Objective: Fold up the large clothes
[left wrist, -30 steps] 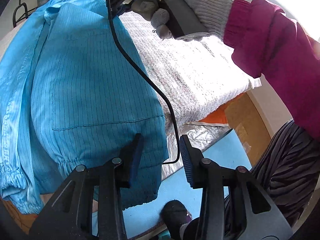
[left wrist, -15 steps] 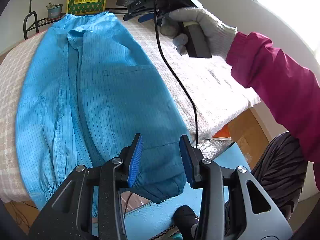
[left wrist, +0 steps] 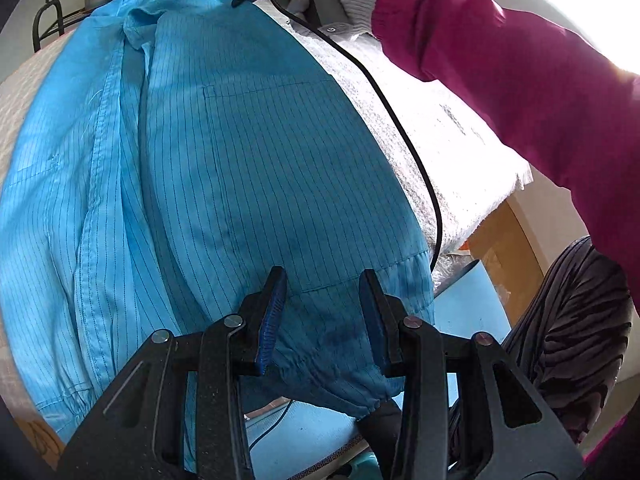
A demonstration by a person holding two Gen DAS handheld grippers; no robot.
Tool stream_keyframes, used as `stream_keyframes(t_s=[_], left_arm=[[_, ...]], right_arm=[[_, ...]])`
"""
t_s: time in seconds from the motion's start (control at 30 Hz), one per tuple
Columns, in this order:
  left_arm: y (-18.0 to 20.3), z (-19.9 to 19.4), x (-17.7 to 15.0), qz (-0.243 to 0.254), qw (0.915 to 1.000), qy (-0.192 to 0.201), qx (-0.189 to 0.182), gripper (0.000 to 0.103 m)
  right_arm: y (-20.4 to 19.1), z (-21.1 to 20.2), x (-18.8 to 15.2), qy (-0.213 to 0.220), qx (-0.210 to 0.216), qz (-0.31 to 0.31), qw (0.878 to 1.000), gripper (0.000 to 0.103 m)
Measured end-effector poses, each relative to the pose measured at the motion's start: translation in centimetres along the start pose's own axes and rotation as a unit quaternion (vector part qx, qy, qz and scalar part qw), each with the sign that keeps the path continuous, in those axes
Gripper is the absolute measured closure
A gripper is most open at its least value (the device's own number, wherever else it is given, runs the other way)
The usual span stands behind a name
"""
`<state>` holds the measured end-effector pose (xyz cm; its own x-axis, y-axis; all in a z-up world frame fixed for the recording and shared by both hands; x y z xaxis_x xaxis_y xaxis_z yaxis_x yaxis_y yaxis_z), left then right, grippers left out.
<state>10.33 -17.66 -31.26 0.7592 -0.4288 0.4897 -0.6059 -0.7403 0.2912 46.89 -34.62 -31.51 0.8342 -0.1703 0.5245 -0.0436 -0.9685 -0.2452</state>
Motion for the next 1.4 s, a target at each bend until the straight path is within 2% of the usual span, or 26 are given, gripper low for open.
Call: stream_keyframes(t_s=[0.07,0.1,0.17,0.2,0.23,0.27,0.33,0.4,0.5,0.6,0.67,0.73,0.77,0.87,1.0,1.07,1.1,1.13,1.2,1.3,1.4], left_arm=[[0.1,-0.1,-0.1,-0.001,1.0000,0.002,-0.004,0.065],[0.1,-0.1,0.0,0.003,1.0000,0.002,-0.004,0.065],[0.0,-0.1,0.0,0.004,1.0000,0.002,-0.006,0.065],[-0.1,-0.1,0.1,0.003,1.0000,0.004,-0.008,0.065],[-0.1,-0.2,0.1,0.004,0.9999,0.005,-0.009,0.065],[-0.2,-0.2,0.0,0.005,0.9999,0.006,-0.009,0.065],[-0.2,-0.3,-0.1,0.004,0.9999,0.007,-0.009,0.065],[-0.4,-0.4,-0.2,-0.003,0.9999,0.009,-0.013,0.065],[-0.9,-0.6,-0.3,-0.012,0.9997,0.011,-0.018,0.065],[-0.8,-0.7,-0.4,-0.007,0.9998,0.012,-0.012,0.065],[-0.8,-0.8,-0.5,-0.004,0.9999,0.013,-0.008,0.065],[-0.6,-0.9,-0.6,0.001,0.9999,0.013,-0.003,0.065],[-0.5,-0.9,-0.6,0.007,0.9999,0.012,0.001,0.065],[-0.3,-1.3,-0.9,0.016,0.9998,0.010,0.005,0.065],[-0.8,-3.0,-1.6,0.007,0.9999,0.014,0.003,0.065],[-1.4,-4.6,-1.8,0.004,0.9997,0.025,0.003,0.065],[-1.6,-5.6,-2.1,0.002,0.9995,0.032,0.003,0.065],[-1.9,-6.5,-2.5,0.000,0.9992,0.039,0.004,0.064],[-2.9,-8.8,-3.4,-0.006,0.9985,0.053,0.010,0.060],[-4.7,-11.6,-4.7,-0.024,0.9968,0.070,0.031,0.053],[-8.8,-13.7,-5.7,-0.072,0.9923,0.081,0.060,0.047]], right_arm=[[1.0,1.0,0.3,-0.006,-0.028,0.023,0.999,0.103],[1.2,1.4,0.3,-0.016,-0.021,0.025,0.999,0.102],[1.3,1.0,0.4,-0.017,-0.018,0.017,1.000,0.090],[1.3,0.4,0.6,-0.011,-0.021,0.011,1.000,0.075],[1.2,-0.4,0.6,0.002,-0.036,0.003,0.999,0.070],[0.9,-1.4,0.4,0.015,-0.046,-0.008,0.999,0.070],[-0.4,-3.3,-0.4,0.021,-0.019,-0.034,0.999,0.072],[-2.6,-4.7,-2.1,0.005,0.023,-0.075,0.997,0.074],[-6.6,-4.9,-5.1,-0.038,0.065,-0.151,0.986,0.074],[-10.1,-3.1,-7.4,-0.068,0.070,-0.204,0.974,0.075],[-11.5,-1.2,-7.8,-0.076,0.059,-0.213,0.972,0.075],[-11.9,1.2,-7.3,-0.077,0.030,-0.206,0.975,0.079],[-11.9,1.6,-6.7,-0.061,0.027,-0.197,0.978,0.078],[-11.3,1.3,-5.3,-0.060,0.028,-0.140,0.988,0.078],[-10.1,-5.0,-5.3,-0.020,0.046,-0.126,0.991,0.074],[-9.0,-9.5,-6.6,0.008,0.063,-0.129,0.990,0.069],[-8.3,-11.8,-7.3,0.021,0.072,-0.127,0.989,0.063],[-7.5,-14.0,-8.3,0.033,0.077,-0.125,0.989,0.056],[-5.9,-18.2,-10.4,0.052,0.079,-0.116,0.989,0.051],[-3.7,-23.2,-14.1,0.063,0.072,-0.098,0.991,0.051],[-1.7,-25.9,-19.0,0.050,0.052,-0.076,0.995,0.050]])
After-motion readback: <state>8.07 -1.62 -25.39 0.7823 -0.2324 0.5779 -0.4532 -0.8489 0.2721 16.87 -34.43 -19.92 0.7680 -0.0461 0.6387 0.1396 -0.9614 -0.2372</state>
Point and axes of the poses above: each gripper's, at about its wrist camera, not at the fingertips, and z roughly the way its jaws point, y to its right, x to its top, the point moved 2 cm from there along z, roughly the way its jaws point, and after that the axes turned 5 degrees about z, right-handed, at the moved point
